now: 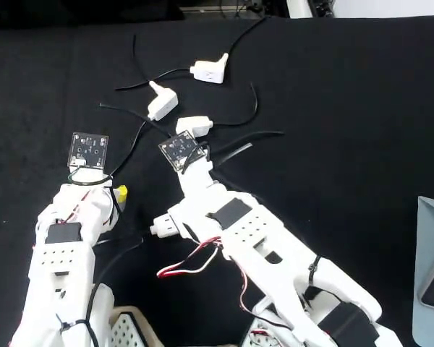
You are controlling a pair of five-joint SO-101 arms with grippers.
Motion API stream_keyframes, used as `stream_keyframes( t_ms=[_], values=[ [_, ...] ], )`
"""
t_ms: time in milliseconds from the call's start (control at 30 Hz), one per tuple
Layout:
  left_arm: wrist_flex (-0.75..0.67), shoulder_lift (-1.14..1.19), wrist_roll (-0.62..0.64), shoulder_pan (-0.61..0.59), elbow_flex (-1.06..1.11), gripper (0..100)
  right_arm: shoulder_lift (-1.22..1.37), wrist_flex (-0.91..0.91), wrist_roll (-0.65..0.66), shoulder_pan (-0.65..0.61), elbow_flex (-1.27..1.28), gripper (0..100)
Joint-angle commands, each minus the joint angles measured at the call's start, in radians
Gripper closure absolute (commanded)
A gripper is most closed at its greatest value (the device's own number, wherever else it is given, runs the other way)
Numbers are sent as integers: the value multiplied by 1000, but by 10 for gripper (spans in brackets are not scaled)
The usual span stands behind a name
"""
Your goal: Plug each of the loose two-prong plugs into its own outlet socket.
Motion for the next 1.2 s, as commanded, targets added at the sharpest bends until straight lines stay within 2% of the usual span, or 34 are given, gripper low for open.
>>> stream_keyframes(
  t_ms=[0, 300, 700, 900, 1167],
  values=[
    [-23, -14, 3, 10, -2, 769, -16, 2, 52, -31, -48, 987],
    [-25, -21, 2, 12, 5, 770, 154, -54, 68, -31, -56, 987],
    [-25, -21, 2, 12, 5, 770, 160, -54, 97, -31, -64, 987],
    [-25, -21, 2, 10, 5, 770, 160, -178, 172, -26, -31, 987],
    [-25, -21, 2, 10, 5, 770, -53, -195, 172, -29, 108, 987]
  ],
)
